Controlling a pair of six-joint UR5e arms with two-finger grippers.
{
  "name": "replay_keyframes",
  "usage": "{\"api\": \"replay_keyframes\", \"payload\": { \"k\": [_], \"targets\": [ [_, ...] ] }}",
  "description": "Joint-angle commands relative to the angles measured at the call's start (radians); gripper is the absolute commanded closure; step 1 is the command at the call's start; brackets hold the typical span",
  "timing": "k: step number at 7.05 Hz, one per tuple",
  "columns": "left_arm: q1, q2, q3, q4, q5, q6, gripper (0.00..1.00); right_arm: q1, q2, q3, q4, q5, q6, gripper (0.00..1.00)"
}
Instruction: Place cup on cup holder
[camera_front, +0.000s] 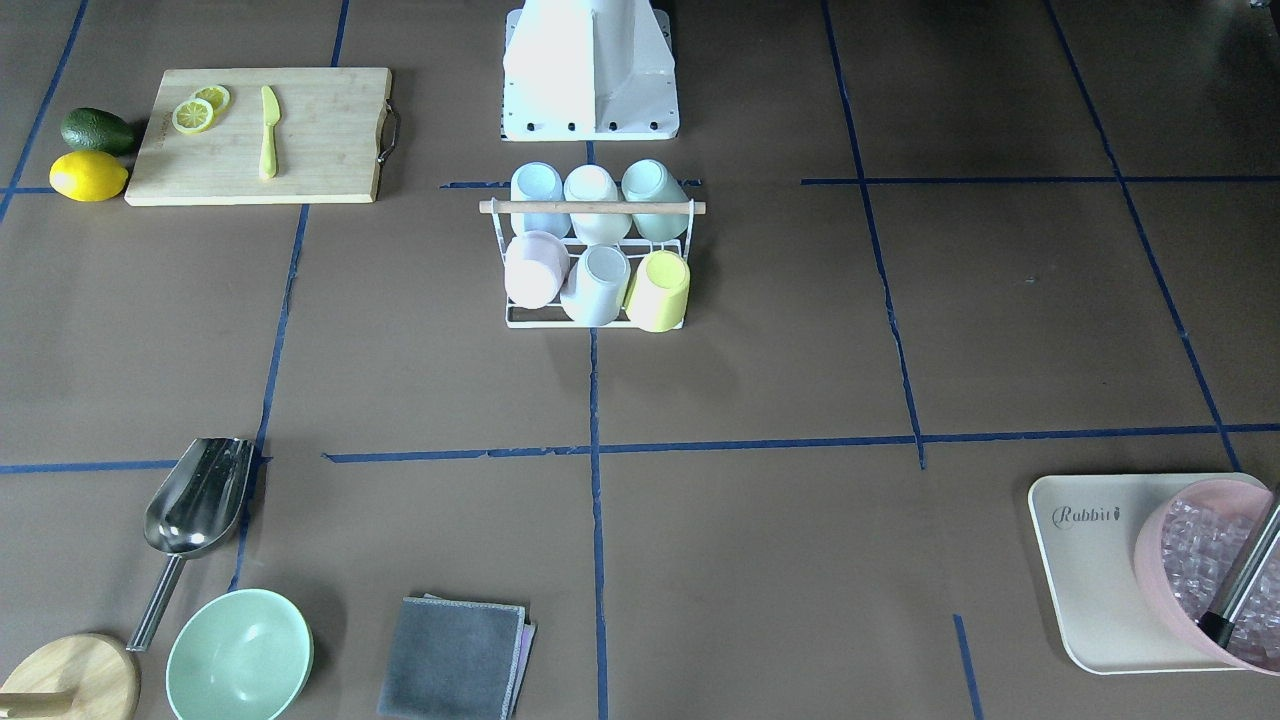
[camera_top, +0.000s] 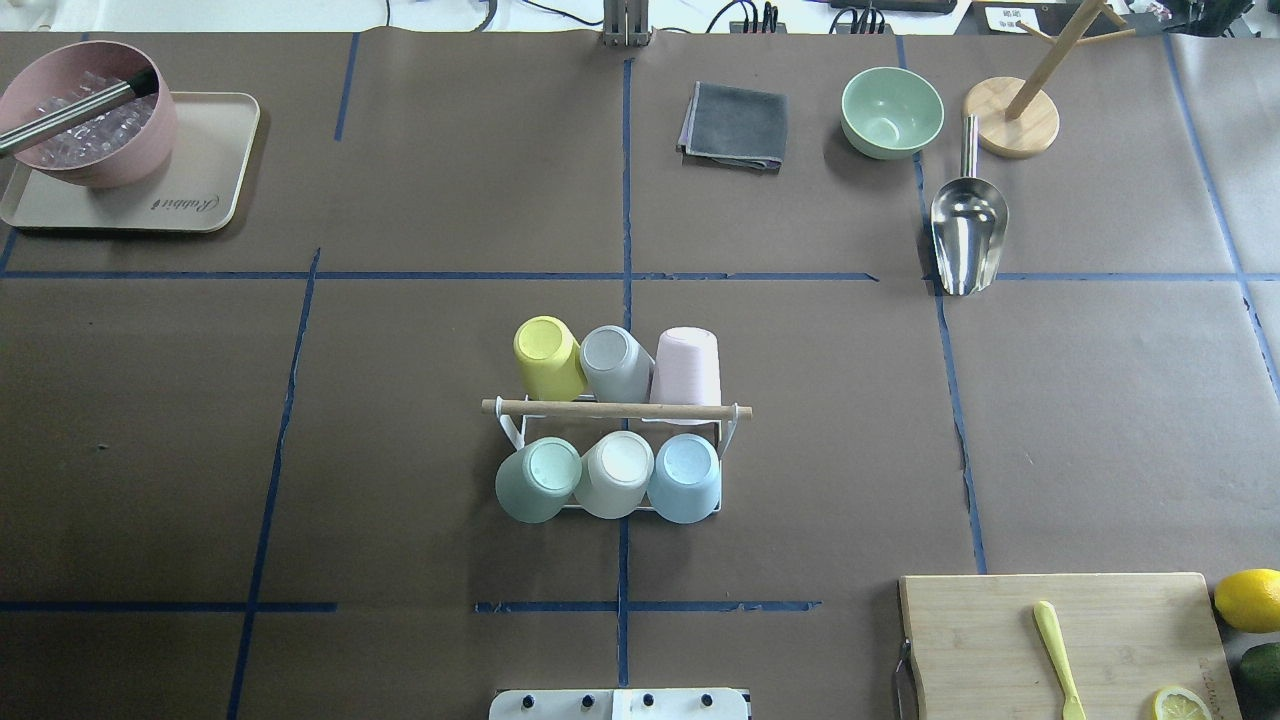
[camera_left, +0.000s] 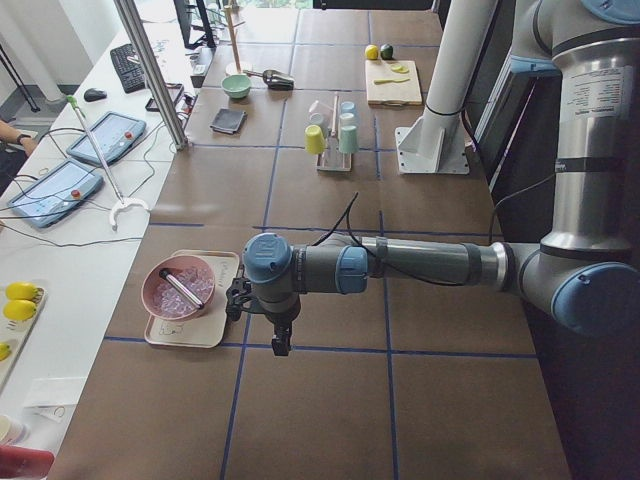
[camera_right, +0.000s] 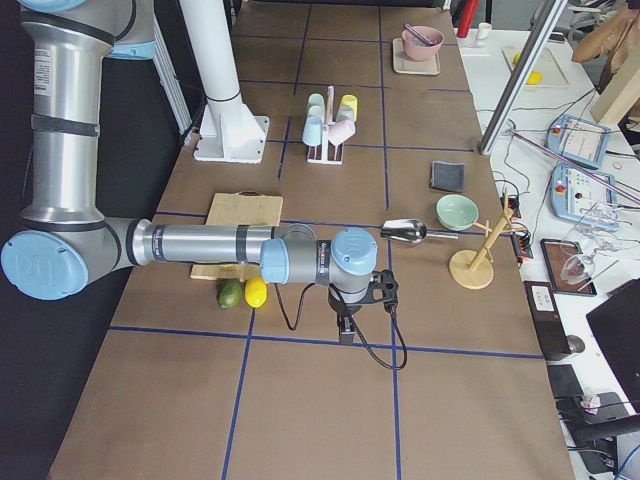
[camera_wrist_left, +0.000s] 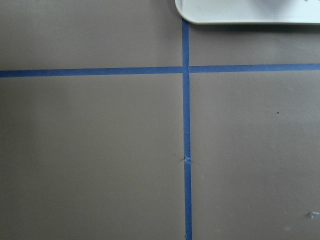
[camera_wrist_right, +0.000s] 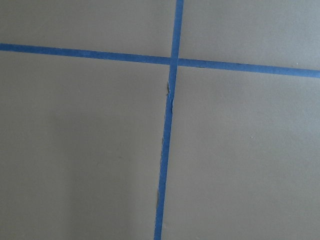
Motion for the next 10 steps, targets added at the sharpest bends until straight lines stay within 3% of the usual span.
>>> {"api": "replay_keyframes", "payload": {
  "k": [1,10],
  "targets": [
    [0.000,-0.005,0.002,-0.024,0.000,-0.001,0.00,0.007,-0.002,-0.002,-0.003,-0.011,0.000,0.00],
    [-0.002,0.017,0.004,-0.039,0.006,0.031,0.00,0.033,-0.012,-0.003,-0.002,-0.009,-0.001,0.00]
  ]
}}
